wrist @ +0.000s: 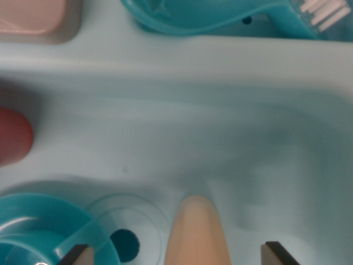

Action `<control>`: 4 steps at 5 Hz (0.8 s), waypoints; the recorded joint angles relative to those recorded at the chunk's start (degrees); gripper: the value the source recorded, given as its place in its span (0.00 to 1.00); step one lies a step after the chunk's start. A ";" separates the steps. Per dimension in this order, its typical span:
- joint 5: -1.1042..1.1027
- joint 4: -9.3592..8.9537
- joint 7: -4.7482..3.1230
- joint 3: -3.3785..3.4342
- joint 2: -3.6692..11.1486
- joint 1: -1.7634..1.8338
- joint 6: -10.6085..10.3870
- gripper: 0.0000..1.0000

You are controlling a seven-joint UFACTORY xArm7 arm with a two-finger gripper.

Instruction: Pick detergent from the sink

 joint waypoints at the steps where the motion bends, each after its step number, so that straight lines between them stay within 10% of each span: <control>1: 0.00 0.00 0.00 0.00 0.00 0.00 0.00 0.00; 2: 0.00 0.00 0.00 0.00 0.00 0.00 0.00 1.00; 4: 0.00 0.00 0.00 0.00 0.00 0.00 0.00 1.00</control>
